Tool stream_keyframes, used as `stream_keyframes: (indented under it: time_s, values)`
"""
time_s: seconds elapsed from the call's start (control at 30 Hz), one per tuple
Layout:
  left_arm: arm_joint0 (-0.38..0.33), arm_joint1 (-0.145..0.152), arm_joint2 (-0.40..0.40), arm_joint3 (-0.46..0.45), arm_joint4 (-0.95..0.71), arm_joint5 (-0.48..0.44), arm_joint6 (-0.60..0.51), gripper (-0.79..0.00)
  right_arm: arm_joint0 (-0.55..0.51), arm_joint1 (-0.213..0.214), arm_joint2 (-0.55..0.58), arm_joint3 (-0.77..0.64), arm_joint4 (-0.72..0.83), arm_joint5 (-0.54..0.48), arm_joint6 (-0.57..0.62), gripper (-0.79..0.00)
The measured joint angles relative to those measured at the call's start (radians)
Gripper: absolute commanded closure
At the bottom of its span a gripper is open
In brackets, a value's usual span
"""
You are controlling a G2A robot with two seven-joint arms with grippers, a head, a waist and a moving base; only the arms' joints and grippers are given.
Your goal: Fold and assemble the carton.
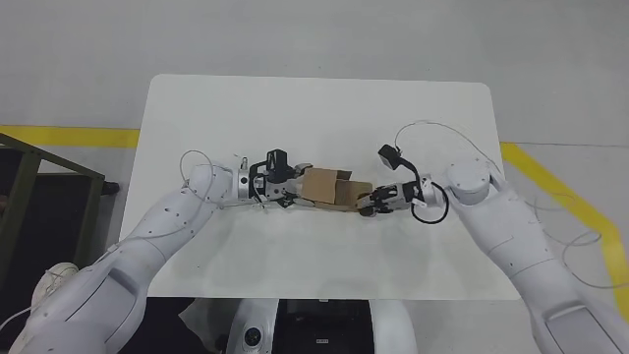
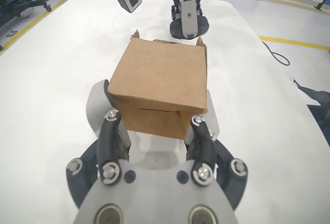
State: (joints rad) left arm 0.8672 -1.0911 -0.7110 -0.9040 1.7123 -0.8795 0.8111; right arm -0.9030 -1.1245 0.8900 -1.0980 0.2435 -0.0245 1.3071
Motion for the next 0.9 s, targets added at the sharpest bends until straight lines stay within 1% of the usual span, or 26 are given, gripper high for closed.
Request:
stream_keyframes:
  time_s: [0.13, 0.23, 0.37, 0.47, 0.57, 0.73, 0.9]
  values:
    - [0.000, -0.001, 0.001, 0.004, -0.004, 0.003, 0.002, -0.382, -0.027, 0.011, 0.003, -0.040, -0.019, 0.054, 0.034, 0.000]
    - [0.000, -0.002, 0.002, 0.005, -0.007, 0.008, 0.000, -0.385, -0.042, 0.010, -0.004, -0.055, -0.018, 0.070, 0.009, 0.000]
    - [0.000, -0.003, 0.002, 0.003, -0.012, 0.010, -0.003, -0.388, -0.045, -0.005, -0.022, -0.047, 0.009, 0.042, -0.068, 0.000]
    - [0.001, -0.003, 0.002, 0.000, -0.016, 0.011, -0.006, -0.385, -0.029, -0.019, -0.049, -0.026, 0.006, 0.042, -0.114, 0.000]
    - [0.003, -0.003, 0.001, -0.004, -0.017, 0.010, -0.007, -0.382, -0.013, -0.031, -0.058, 0.002, 0.016, 0.013, -0.161, 0.000]
    - [0.007, -0.002, 0.001, -0.012, -0.016, 0.009, -0.008, -0.382, 0.000, -0.045, -0.064, 0.034, 0.052, -0.051, -0.186, 0.000]
    - [0.011, 0.000, -0.001, -0.021, -0.017, 0.010, -0.010, -0.385, 0.025, -0.066, -0.090, 0.067, 0.077, -0.082, -0.187, 0.000]
